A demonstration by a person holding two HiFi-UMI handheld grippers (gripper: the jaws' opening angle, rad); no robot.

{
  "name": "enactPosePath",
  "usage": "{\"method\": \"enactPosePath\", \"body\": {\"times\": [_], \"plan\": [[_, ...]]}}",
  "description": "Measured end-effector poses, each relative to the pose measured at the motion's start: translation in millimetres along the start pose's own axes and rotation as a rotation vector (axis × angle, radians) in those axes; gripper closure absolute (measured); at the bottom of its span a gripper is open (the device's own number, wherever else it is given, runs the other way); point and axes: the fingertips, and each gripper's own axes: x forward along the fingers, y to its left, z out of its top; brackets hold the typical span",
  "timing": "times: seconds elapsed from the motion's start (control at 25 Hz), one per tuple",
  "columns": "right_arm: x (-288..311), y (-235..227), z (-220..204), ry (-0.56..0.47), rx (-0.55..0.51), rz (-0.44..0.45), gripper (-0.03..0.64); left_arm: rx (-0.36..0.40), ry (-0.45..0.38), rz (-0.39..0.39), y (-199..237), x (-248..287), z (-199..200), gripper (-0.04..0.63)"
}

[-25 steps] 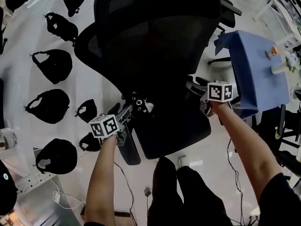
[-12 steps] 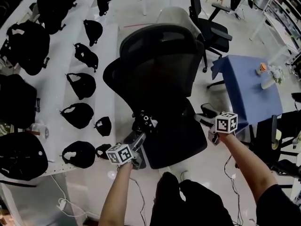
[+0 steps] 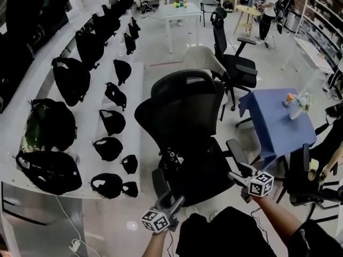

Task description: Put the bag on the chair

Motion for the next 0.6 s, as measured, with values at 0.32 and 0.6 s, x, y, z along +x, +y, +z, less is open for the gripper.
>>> {"method": "enactPosePath", "body": {"times": [0.32, 0.6], "plan": [[-67, 64, 21, -0.099, -0.102, -0.002, 0.423, 0.118, -0.118, 0.044, -74, -15, 12, 0.329], [-122, 65, 28, -0.146, -0.119, 0.044, 0.547, 0.271, -0.163, 0.200, -121, -24, 13, 0.525]]}}
